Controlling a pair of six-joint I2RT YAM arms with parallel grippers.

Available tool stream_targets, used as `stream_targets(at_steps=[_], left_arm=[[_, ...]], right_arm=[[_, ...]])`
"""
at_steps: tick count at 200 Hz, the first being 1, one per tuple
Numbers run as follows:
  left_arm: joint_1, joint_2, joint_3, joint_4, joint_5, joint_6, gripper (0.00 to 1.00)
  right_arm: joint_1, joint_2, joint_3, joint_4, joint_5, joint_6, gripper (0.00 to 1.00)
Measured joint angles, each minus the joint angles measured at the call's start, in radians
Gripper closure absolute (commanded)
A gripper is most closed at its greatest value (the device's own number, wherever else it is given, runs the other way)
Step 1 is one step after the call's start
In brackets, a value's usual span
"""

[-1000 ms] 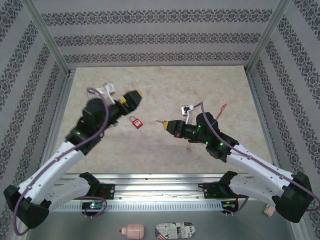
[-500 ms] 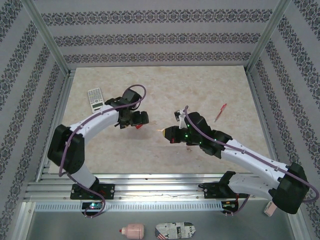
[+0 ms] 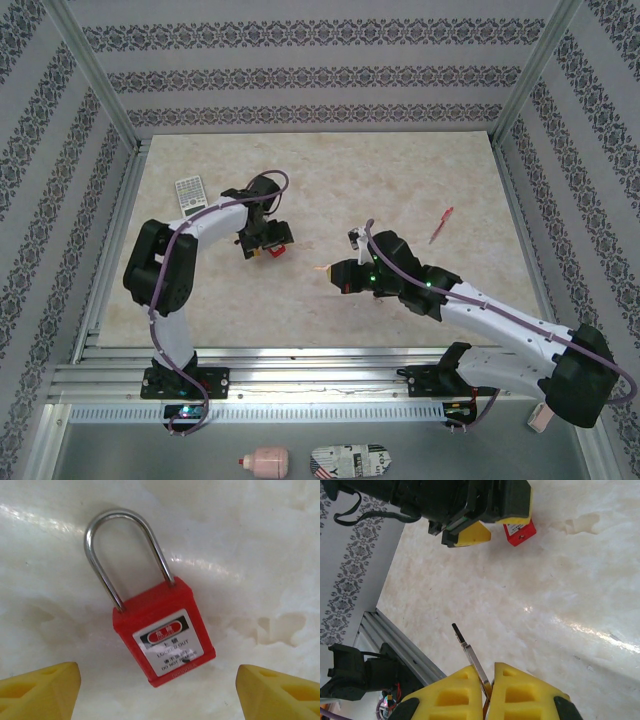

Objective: Unlock with the key

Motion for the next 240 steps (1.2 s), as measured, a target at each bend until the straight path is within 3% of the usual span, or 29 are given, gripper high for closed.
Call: stream_targets(at_steps=[55,97,139,183,216,240], left_arm=[[0.003,0.062,0.0,0.049,0.01,-0.07,0.23],[0.008,0.071,0.014,0.027,0.005,-0.096,0.38],[0.022,0.083,0.031,-0.01,0.003,-0.098,0.65],[0.021,0.079,0.034,-0.014,0.005,-0.087,0.82],[0.017,-0.006,-0.073,0.151,0.057,-0.109,0.92],[0.011,-0.198,-0.244,0.359,0.105,-0.215,0.98]], right_arm=[[0.002,-0.001,-0.017,0.025,-0.003,0.0,1.0],[0.002,0.013,-0.017,0.046,-0.011,0.0,1.0],[0.002,0.027,-0.026,0.073,-0.015,0.0,1.0],[0.021,0.056,-0.026,0.085,-0.026,0.0,1.0],[0.036,0.057,-0.025,0.093,-0.026,-0.001,1.0],[0.07,0.043,-0.025,0.132,-0.016,-0.001,1.0]])
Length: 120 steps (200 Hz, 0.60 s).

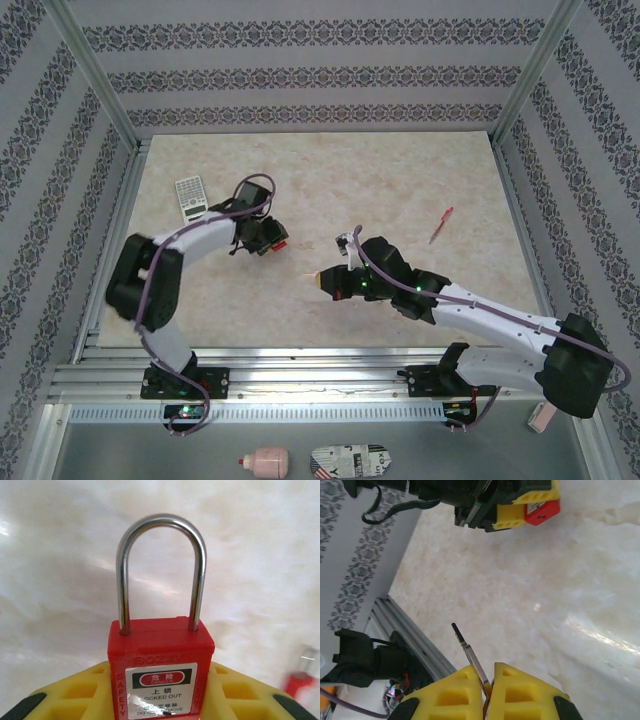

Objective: Unlock with the key

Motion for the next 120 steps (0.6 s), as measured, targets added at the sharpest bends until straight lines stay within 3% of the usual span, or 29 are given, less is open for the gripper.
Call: stream_targets(at_steps=[40,120], left_arm=[[-0.01,-0.236,-0.175,0.362,0.031,-0.238,1.0],[-0.066,-0.315,-0.309,0.653,0.02,-0.513,1.0]], right_arm=[[0.01,-0.039,0.01,0.066,0.064,-0.026,1.0],[0.01,0.033,0.102,0.099,0.187,-0.131,1.0]])
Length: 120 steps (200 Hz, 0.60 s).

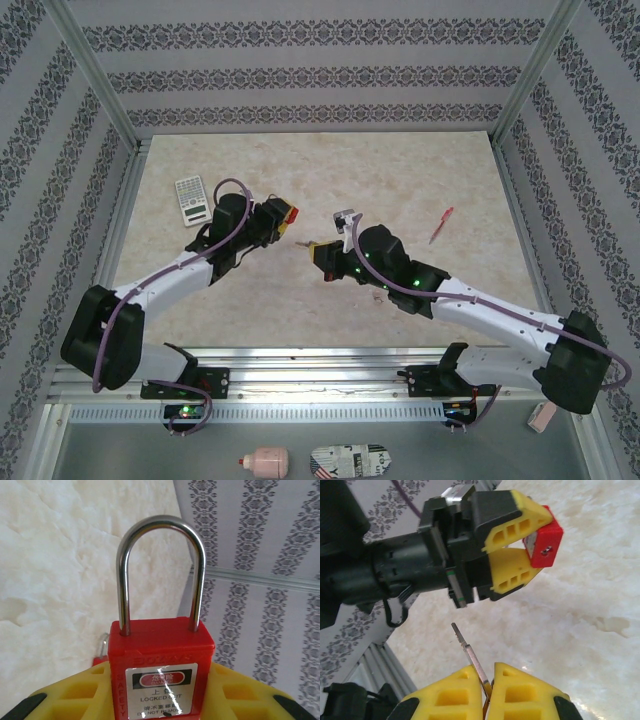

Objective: Unlock with the key

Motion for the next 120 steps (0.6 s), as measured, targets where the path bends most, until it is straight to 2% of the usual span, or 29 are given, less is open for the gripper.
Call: stream_targets(at_steps=[40,120], left_arm=[[-0.03,-0.022,-0.043,0.097,-0.023,-0.09,1.0],[-0.077,-0.087,-0.069,0.194,-0.075,-0.155,1.0]], right_arm=[[0.0,0.019,0.0,0.019,0.076,-0.024,1.0],[-0.019,0.093,0.014,0.08,0.171,-0.031,1.0]])
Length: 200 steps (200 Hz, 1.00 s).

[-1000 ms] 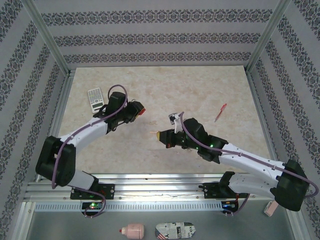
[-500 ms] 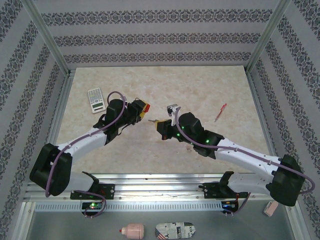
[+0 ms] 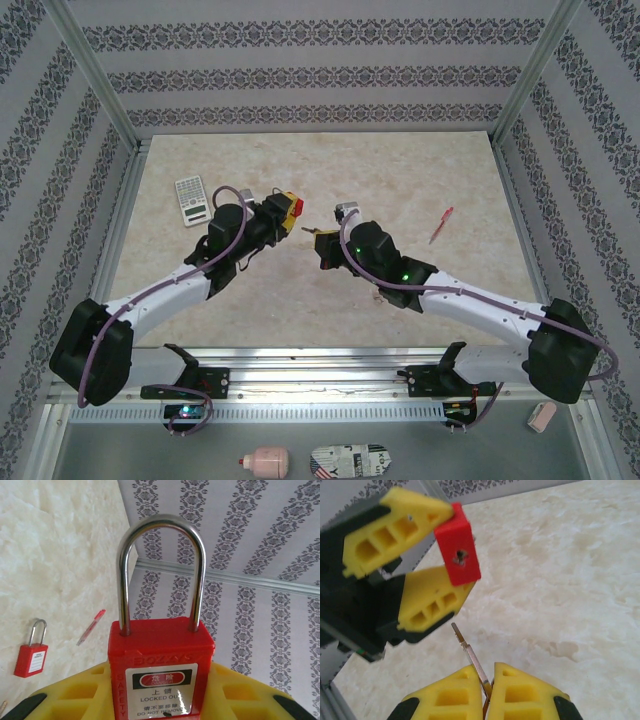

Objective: Unlock with the key

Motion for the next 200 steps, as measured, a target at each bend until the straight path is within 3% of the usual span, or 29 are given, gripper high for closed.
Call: stream_targets(at_steps=[200], left_arm=[[-0.036,0.001,-0.015,0.002,-0.042,-0.04,1.0]], right_arm=[[-0.024,0.056,0.034,0.058,0.04,-0.048,1.0]])
